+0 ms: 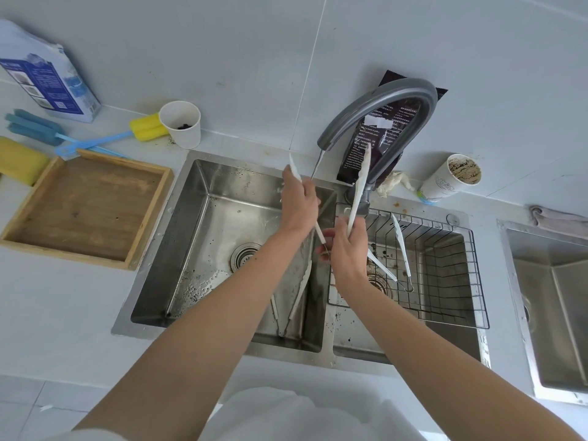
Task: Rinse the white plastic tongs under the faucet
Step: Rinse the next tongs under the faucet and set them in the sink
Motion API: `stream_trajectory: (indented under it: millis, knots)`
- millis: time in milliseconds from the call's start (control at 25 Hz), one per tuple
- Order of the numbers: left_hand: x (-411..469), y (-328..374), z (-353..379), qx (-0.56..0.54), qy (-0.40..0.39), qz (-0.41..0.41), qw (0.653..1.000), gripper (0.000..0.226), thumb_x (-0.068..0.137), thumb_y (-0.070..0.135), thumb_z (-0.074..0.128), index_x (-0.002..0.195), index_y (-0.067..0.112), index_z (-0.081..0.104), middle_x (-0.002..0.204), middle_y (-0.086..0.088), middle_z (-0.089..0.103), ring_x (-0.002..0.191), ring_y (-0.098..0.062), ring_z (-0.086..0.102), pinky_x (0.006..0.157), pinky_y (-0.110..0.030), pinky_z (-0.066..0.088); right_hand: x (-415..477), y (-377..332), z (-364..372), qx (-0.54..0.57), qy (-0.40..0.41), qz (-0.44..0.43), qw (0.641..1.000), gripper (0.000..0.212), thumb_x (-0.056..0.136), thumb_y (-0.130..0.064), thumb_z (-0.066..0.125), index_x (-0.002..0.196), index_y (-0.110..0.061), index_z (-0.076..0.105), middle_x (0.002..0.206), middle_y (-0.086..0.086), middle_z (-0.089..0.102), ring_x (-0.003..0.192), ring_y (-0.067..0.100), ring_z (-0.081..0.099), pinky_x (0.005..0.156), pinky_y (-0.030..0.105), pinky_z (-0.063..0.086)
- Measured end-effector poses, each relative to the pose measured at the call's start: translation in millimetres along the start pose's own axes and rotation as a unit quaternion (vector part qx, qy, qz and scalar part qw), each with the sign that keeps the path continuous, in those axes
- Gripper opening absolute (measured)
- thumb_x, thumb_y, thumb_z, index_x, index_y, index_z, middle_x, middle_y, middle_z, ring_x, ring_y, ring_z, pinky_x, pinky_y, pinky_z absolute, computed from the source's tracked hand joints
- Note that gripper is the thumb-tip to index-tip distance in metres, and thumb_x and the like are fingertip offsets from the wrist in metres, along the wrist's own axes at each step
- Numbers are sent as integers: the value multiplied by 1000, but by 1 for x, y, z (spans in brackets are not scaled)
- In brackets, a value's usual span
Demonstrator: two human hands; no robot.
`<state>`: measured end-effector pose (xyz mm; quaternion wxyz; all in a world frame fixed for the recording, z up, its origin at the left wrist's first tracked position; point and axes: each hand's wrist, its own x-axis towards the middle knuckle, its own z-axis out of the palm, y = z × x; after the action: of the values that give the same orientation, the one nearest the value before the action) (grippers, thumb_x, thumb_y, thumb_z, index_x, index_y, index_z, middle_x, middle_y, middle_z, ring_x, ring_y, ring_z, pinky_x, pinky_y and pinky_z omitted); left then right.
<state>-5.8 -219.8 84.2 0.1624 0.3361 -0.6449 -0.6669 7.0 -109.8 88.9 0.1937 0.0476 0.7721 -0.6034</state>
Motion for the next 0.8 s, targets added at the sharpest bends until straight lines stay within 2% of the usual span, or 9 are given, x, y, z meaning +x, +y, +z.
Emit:
stream_trajectory:
  millis: [120,200,360,480,520,600,640,720,800]
  knots:
    - [11,-2,-3,56,13,9,998,18,104,12,33,121,6,36,101,-9,63,60,-14,62,48,-23,51,-9,-1,1,-39,-50,-63,996,20,102,-31,49,92,-14,43,65,4,54,45,13,49,45,31,43]
    - [18,0,-1,73,6,-16,997,9,105,14,31,110,11,37,100,-13,66,53,-15,63,50,-32,54,-12,3,2,-61,-71,-75,993,27,101,-33,50,90,-10,43,62,3,46,49,14,45,49,32,41]
    - [26,12,7,144,-1,-31,989,28,106,26,30,112,4,46,76,-7,65,34,-7,56,36,-15,42,-16,11,-1,-100,-75,-82,989,18,102,-20,43,86,-13,37,65,4,39,57,17,35,49,34,31]
    - [26,21,17,169,11,-5,986,31,107,23,32,88,3,46,60,1,47,37,11,51,40,-6,38,-17,18,-3,-161,-56,-101,980,18,96,-6,35,82,-18,33,72,6,40,63,18,34,52,35,29]
    - [28,22,19,161,16,0,987,34,107,23,31,84,5,49,60,0,43,38,7,52,42,-5,38,-18,21,-4,-171,-55,-106,978,19,95,-5,34,82,-19,32,74,6,40,64,18,33,53,35,29]
    - [29,24,25,124,23,-6,992,40,107,22,30,91,-3,57,62,-1,39,39,-2,52,41,-6,38,-17,24,-7,-179,-51,-102,977,18,93,-3,32,82,-17,31,74,4,39,65,17,32,53,34,28]
    - [26,24,28,97,23,-12,995,36,107,19,29,99,-3,57,62,0,38,40,1,52,41,-6,38,-17,24,-9,-176,-46,-95,979,18,93,-2,32,82,-17,31,74,4,39,64,17,32,52,32,28]
    - [17,22,32,50,15,-29,998,24,106,14,28,107,0,47,65,0,43,38,5,51,38,-8,38,-14,23,-12,-165,-38,-83,982,20,93,-1,32,82,-16,30,73,4,39,64,16,33,50,29,29]
    - [9,16,31,24,-1,-37,999,22,105,14,29,117,1,42,69,-4,54,40,-4,51,38,-12,43,-10,21,-12,-141,-32,-72,987,21,95,0,33,82,-15,29,72,3,38,63,15,33,49,29,29]
